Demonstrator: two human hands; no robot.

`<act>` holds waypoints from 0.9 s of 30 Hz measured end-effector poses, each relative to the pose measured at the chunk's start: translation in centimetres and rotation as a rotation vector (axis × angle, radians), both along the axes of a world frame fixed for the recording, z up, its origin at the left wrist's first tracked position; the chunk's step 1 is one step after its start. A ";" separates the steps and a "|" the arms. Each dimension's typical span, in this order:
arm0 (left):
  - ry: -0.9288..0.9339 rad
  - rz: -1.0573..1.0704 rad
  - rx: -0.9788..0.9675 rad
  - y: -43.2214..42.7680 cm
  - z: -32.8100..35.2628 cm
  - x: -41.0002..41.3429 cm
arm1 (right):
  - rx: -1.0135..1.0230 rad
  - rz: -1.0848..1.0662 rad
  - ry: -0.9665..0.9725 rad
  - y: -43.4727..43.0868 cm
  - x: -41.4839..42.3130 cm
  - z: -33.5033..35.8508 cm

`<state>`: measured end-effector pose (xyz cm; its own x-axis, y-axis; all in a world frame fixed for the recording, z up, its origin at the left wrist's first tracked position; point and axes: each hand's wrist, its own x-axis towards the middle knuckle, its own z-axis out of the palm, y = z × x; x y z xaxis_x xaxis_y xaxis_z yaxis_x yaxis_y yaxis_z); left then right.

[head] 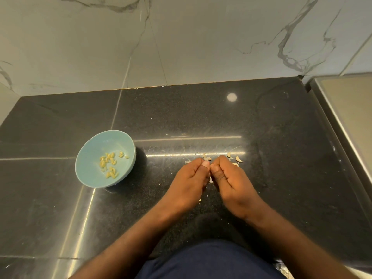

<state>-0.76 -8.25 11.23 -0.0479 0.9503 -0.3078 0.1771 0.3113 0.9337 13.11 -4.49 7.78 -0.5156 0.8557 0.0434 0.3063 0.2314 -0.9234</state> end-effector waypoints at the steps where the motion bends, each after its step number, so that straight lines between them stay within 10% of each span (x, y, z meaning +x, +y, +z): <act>1: 0.159 -0.041 0.141 -0.1 -0.6 -0.3 | -0.172 -0.023 0.090 -0.3 -0.3 0.5; 5: 0.609 -0.172 0.433 0.0 -2.1 -1.8 | -0.765 -0.152 0.329 -1.0 -1.2 2.4; 9: 0.776 -0.200 0.564 0.1 -2.4 -2.3 | -0.883 -0.180 0.392 -0.9 -1.3 2.7; 20: 0.233 0.005 0.359 -0.3 -1.7 -1.3 | -0.475 -0.173 0.346 0.1 -0.4 2.4; 27: 0.251 -0.054 0.285 -0.3 -1.6 -2.3 | -0.312 -0.126 0.242 0.4 -0.2 1.8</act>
